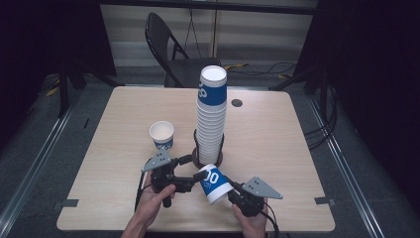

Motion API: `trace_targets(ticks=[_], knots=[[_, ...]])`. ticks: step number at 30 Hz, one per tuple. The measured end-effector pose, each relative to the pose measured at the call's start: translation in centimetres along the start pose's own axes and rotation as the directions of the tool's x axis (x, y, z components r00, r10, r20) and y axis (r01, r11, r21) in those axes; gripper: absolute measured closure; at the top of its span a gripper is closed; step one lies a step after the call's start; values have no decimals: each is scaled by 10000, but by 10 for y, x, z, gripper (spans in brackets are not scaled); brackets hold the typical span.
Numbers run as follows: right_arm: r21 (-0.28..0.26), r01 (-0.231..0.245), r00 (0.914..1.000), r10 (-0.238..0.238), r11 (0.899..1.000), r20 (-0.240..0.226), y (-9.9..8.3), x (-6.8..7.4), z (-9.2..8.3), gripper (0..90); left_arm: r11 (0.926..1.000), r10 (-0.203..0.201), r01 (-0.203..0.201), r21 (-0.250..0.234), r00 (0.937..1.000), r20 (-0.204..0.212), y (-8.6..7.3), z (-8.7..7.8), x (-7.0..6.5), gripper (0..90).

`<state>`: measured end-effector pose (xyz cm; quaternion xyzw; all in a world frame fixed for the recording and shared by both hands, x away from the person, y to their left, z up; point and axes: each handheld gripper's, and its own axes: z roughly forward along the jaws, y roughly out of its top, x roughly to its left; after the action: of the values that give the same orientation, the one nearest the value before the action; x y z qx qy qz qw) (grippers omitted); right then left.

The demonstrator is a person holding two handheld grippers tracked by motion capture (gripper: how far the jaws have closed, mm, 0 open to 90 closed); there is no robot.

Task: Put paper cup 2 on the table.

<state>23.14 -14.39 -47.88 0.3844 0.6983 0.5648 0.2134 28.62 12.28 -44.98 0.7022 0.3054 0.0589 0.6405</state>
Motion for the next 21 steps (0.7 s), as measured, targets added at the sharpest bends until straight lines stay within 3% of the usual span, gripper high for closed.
trace_targets(ticks=[4,9,15,17,21], knots=[[288,-8,10000,9,9996,-27,3,-4,-1,857,9998,185,-186,30,9997,166,-3,-3,1,201],[699,25,10000,-19,9975,-86,4,-8,-2,856,9994,350,-352,32,9989,307,-5,-7,2,160],[990,100,9997,-79,9950,-216,11,-12,-4,856,9905,1287,-1290,468,9916,95,-9,-7,-3,156],[1207,144,9995,-111,9926,-280,12,-13,-3,855,9840,1694,-1697,535,9855,90,-10,-7,-4,161],[1581,243,9991,-186,9871,-376,14,-16,-3,855,9642,2591,-2581,613,9658,-86,-12,-7,-7,171]])
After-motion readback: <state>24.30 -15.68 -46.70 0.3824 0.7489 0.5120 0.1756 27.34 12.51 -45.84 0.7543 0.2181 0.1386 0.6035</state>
